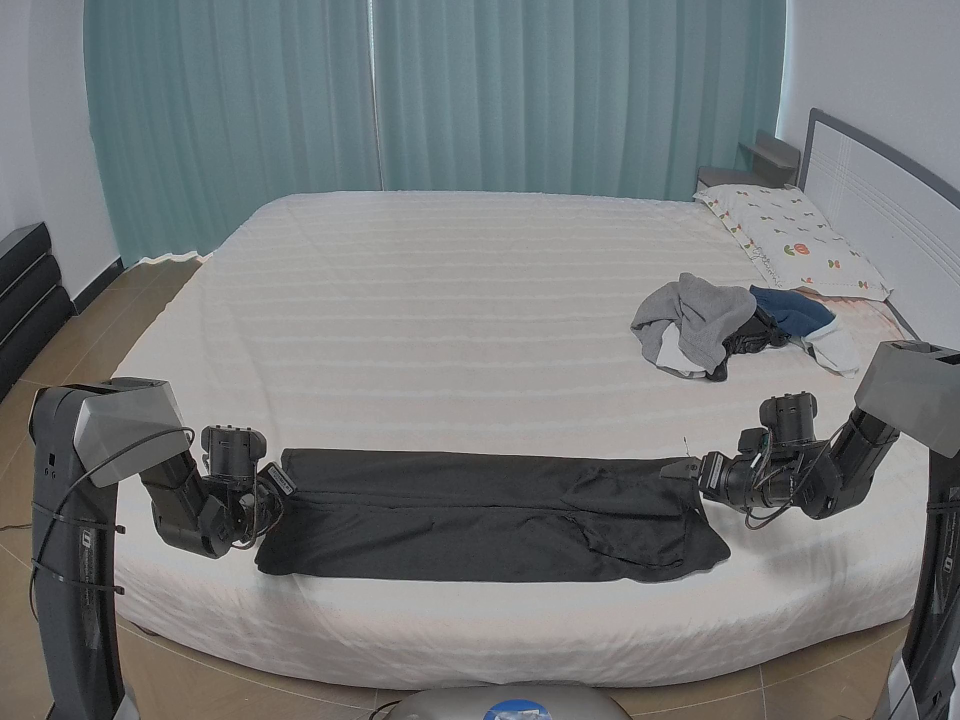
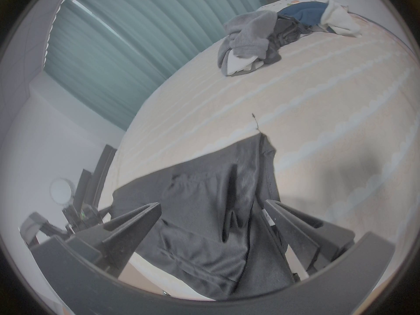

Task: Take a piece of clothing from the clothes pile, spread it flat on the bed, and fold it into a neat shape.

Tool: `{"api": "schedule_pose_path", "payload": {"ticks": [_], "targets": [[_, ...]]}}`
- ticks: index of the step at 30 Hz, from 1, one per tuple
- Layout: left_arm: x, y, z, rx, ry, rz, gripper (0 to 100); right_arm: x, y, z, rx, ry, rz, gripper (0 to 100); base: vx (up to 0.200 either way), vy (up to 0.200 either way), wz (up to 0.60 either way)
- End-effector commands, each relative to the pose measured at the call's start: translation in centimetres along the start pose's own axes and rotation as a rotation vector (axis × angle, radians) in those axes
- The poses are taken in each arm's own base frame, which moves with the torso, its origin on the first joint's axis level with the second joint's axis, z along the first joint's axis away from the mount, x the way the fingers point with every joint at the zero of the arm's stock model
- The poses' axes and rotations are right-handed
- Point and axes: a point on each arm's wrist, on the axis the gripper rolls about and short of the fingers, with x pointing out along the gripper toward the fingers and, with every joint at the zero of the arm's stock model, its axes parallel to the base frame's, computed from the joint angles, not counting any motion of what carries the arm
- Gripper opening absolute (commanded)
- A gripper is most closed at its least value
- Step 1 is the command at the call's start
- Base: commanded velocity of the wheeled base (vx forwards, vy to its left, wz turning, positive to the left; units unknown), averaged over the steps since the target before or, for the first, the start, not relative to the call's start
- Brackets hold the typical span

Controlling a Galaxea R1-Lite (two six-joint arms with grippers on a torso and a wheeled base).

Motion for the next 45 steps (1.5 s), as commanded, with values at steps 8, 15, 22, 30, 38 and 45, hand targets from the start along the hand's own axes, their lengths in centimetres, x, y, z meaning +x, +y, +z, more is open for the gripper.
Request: {"api": "schedule_pose_path", "payload": {"ticks": [8, 15, 22, 30, 38, 45], "targets": [[0.0, 0.0, 0.0, -0.002, -0.001, 0.000, 0, 2.3, 0.0, 1.2, 0.131, -0.048, 0.039, 100, 0.000, 0.000, 0.00], [-0.1, 0.0, 0.0, -0.004, -0.001, -0.002, 0, 4.0, -0.5, 1.1, 0.160, -0.037, 0.048, 100, 0.000, 0.000, 0.00], [-0.1, 0.0, 0.0, -0.004, -0.001, -0.002, 0, 5.7, -0.6, 1.0, 0.170, -0.035, 0.044, 100, 0.000, 0.000, 0.00], [-0.1, 0.0, 0.0, -0.004, -0.001, -0.002, 0, 6.0, -0.4, 0.6, 0.167, -0.025, 0.040, 0, 0.000, 0.000, 0.00], [-0.1, -0.1, 0.1, -0.004, -0.002, -0.003, 0, 5.8, -0.2, 1.0, 0.148, -0.073, 0.033, 0, 0.000, 0.000, 0.00], [-0.1, -0.1, 0.1, -0.009, -0.003, -0.004, 0, 5.6, 0.0, 1.0, 0.114, -0.176, 0.105, 0, 0.000, 0.000, 0.00]]}}
